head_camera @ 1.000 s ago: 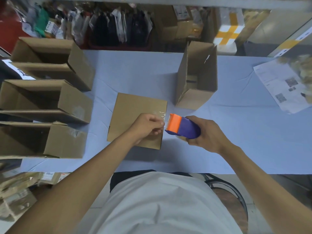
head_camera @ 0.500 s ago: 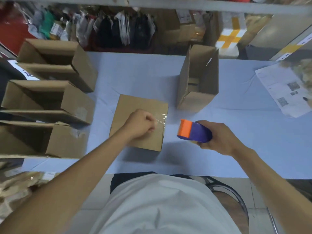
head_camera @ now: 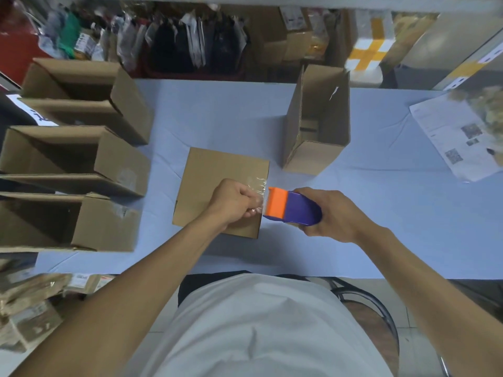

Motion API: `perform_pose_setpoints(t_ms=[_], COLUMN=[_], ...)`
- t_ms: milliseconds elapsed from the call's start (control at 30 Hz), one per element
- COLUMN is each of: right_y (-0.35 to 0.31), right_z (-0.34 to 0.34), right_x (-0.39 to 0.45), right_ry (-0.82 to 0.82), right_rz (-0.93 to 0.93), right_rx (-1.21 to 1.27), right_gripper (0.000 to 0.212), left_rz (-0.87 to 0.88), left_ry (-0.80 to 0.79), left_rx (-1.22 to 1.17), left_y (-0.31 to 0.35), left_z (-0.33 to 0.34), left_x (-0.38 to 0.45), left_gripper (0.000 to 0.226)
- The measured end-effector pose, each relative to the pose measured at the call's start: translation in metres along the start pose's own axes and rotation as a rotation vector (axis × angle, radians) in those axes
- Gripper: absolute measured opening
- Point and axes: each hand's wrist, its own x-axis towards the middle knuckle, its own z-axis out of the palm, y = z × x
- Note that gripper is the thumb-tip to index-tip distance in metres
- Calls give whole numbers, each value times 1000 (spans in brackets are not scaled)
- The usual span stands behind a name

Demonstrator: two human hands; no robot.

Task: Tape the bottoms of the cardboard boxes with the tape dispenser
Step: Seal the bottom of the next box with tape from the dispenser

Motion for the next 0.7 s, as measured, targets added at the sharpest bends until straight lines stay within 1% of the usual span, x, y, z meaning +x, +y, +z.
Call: perform_pose_setpoints(t_ms=[67,100,200,267,333,400,433,500,533,567,600,633,667,700], right_y=[13,20,33,34,36,38,38,37,36,35,34,33,31,28], right_z=[-1,-2,-2,1,5,8,10,16,18,20,20,21,22,24], right_x=[-10,-15,-18,-15,-12,-9,-8,-5,-3,-1,1,2,3,6], right_ry=[4,9,2,-9,-24,-31,-40,-63,-75,-84,-91,-93,-96,-110], right_rz=[44,67,101,120,136,151,155,172,184,195,201,204,204,210], right_rx=[-51,-65,-86,-79,-85,-105,-111,-118,-129,-149,-169,-183,-194,-206], right_gripper=[63,61,58,57,56,56,56,57,57,56,56,56,55,53], left_rz=[-12,-23,-39,-57,-83,-59,-21,66,93,84,66,35,44,118], left_ry=[81,97,62,73,85,110,124,179,226,269,284,293,283,231], left_rx=[76,99,124,135,183,272,367,731,928,1066,1155,1185,1196,1188], left_y=[-8,-11,-14,-12,-11,-10,-9,-1,2,4,8,9,9,6], left_z=[-14,-23,-35,-30,-26,-24,-22,-17,-16,-17,-20,-24,-27,-29], left_x=[3,4,9,11,12,14,14,13,13,14,15,15,16,18], left_gripper=[17,18,11,6,7,9,10,18,28,41,53,60,61,54])
